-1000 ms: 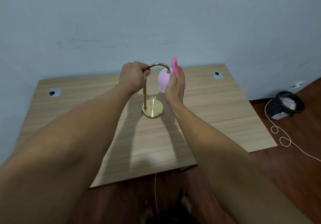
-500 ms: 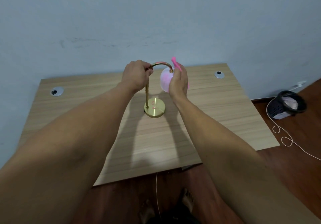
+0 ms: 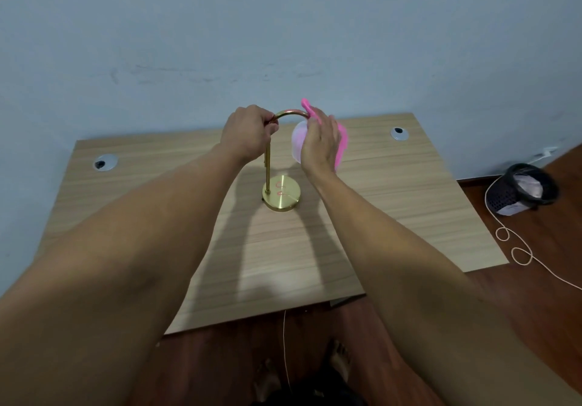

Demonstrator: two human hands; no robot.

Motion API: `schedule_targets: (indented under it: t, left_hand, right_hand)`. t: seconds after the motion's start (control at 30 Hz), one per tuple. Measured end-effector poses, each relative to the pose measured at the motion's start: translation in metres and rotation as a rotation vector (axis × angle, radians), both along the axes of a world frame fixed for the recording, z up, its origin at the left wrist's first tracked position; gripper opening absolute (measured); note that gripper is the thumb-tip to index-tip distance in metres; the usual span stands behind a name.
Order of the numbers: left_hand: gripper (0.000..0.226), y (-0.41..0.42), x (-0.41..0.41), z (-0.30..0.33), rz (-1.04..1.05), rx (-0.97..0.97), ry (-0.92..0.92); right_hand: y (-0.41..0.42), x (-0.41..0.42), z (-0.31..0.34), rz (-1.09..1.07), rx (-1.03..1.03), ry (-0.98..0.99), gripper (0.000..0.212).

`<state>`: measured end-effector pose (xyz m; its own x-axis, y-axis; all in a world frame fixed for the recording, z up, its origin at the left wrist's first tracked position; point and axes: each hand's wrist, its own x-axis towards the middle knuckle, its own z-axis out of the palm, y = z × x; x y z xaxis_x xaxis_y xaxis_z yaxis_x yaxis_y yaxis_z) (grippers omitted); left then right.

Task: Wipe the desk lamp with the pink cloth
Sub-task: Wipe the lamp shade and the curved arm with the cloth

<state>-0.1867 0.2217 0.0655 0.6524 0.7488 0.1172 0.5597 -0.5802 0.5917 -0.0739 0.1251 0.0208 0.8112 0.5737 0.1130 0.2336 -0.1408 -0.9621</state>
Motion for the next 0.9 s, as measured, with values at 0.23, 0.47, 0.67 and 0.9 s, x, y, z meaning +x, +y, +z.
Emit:
schedule_targets:
  t: [0.23,0.47,0.67,0.9]
  left_hand:
    - [0.018,-0.003,0.001,0.001,0.010,-0.012,-0.013]
    - [0.018,-0.002,0.000,0.001,0.004,-0.017,-0.015]
    - [0.018,-0.001,0.000,0.002,0.000,-0.026,-0.016]
    - [0.017,0.004,0.000,0.004,-0.029,-0.039,-0.002]
  right_hand:
    - [-0.008,0.005,-0.016,-0.140,0.188,0.423,0.067]
    - [-0.029,-0.015,-0.036,0.031,-0.084,-0.383,0.062]
    - [-0.063,-0.010,-0.060,0.185,-0.264,-0.861,0.069]
    - [-0.048,-0.004,-0.052,0.204,-0.455,-1.244,0.063]
